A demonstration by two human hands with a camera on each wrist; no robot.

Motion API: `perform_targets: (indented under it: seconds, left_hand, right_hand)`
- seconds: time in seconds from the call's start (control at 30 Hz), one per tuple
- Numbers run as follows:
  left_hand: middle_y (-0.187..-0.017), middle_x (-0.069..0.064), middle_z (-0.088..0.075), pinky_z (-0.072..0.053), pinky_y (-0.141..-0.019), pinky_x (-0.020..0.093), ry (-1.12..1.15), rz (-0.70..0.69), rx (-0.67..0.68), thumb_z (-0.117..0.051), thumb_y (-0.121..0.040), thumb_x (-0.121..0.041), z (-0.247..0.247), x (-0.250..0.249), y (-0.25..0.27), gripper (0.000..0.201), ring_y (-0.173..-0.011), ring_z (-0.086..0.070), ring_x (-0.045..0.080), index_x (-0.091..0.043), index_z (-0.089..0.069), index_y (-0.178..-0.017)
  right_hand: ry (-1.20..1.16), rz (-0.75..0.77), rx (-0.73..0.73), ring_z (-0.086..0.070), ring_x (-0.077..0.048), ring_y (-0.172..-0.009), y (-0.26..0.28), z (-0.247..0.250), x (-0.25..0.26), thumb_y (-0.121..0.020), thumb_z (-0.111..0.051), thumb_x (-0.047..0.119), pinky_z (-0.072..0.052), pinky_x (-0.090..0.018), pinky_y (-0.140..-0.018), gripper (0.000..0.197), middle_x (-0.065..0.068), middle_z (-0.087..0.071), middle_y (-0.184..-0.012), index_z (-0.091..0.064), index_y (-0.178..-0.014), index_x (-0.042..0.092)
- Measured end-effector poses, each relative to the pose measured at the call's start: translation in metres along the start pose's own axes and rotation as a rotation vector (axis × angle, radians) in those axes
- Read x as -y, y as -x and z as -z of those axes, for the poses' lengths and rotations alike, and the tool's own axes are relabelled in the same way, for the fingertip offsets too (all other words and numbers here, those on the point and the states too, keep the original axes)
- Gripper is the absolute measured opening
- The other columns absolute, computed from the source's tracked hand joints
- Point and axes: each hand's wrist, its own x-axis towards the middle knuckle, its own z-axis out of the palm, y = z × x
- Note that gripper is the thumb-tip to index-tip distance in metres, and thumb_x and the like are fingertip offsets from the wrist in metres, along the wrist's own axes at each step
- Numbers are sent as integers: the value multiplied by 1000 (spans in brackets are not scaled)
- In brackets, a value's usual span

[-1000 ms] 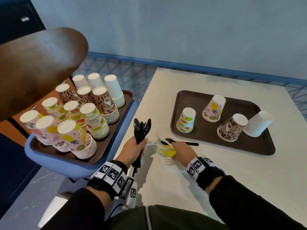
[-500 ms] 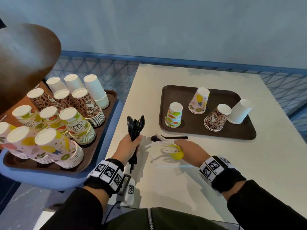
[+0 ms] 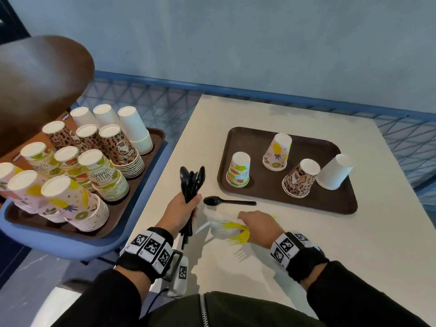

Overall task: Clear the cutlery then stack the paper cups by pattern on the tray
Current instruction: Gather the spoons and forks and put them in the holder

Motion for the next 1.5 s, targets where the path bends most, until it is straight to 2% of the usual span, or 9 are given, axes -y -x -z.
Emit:
perform_targets:
  seconds: [0.27, 0.4, 0.53, 0.73, 0.9, 1.07, 1.23, 1.37, 1.5]
  left_hand:
    - [-56, 3, -48, -41, -52, 29, 62, 61, -129, -51, -93, -20, 12, 4, 23, 22, -48, -44, 19, -12, -45, -74]
    - [-56, 4, -48, -40, -52, 29, 76, 74, -164, -51, -93, -20, 17, 15, 39, 22, -48, -44, 19, -11, -44, -74]
    - [-57, 3, -47, -39, -52, 28, 118, 125, -183, -51, -94, -21, 27, 26, 55, 20, -47, -44, 16, -12, -44, -77]
    - [-53, -1, -44, -37, -47, 24, 204, 151, -194, -52, -93, -18, 58, 38, 84, 17, -43, -41, 11, -12, -43, -80]
    - [-54, 0, -42, -35, -45, 22, 276, 103, -145, -52, -93, -14, 113, 48, 112, 20, -43, -39, 11, -10, -41, -77]
    - [-46, 0, -41, -38, -45, 26, 310, 23, -293, -51, -93, -12, 186, 73, 144, 27, -40, -40, 14, -8, -42, -68]
    - [-48, -2, -43, -39, -41, 20, 461, 79, -550, -46, -94, -12, 278, 133, 178, 27, -38, -41, 10, -9, -41, -68]
    - [-51, 2, -49, -41, -43, 22, 557, 162, -702, -47, -95, -12, 337, 194, 193, 24, -39, -45, 12, -7, -44, -71]
    - [-45, -5, -44, -39, -42, 24, 585, 321, -751, -52, -93, -16, 371, 263, 192, 22, -36, -39, 10, -11, -42, -74]
  right_hand:
    - [-112, 13, -187, -61, -28, -101, -42, 25, -3, -89, -46, 31, -38, -31, -73, 17, -5, -68, -103, -56, -98, 21]
    - [-13, 17, -89, -59, -30, -106, -62, 12, -7, -91, -45, 19, -47, -39, -83, 29, -7, -56, -119, -53, -118, 25]
    - [97, -5, -60, -59, -36, -104, -67, -6, -8, -89, -42, -2, -47, -40, -77, 39, -13, -39, -132, -42, -127, 9]
    - [94, 111, -63, -59, -33, -106, -69, 4, 18, -90, -46, 8, -45, -37, -78, 21, -15, -60, -114, -47, -110, 6]
    - [-241, 297, -134, -59, -35, -88, -54, 32, 98, -89, -48, 21, -32, -32, -64, 17, -14, -64, -93, -48, -103, 11]
    - [-522, 590, -119, -49, -12, -70, -43, 45, 214, -69, -38, 50, -36, -29, -61, 25, 11, -51, -74, -45, -90, 38]
    - [-654, 778, 26, -53, -12, -81, -54, 18, 341, -77, -38, 44, -39, -27, -70, 30, -4, -57, -87, -53, -95, 24]
    - [-755, 685, 296, -53, 9, -62, -87, -34, 424, -79, -47, 30, -41, -11, -66, 28, 5, -56, -71, -59, -91, 8]
    - [-625, 542, 482, -50, 3, -49, -131, -100, 476, -84, -51, 13, -41, -11, -55, 18, 12, -56, -57, -57, -98, 4]
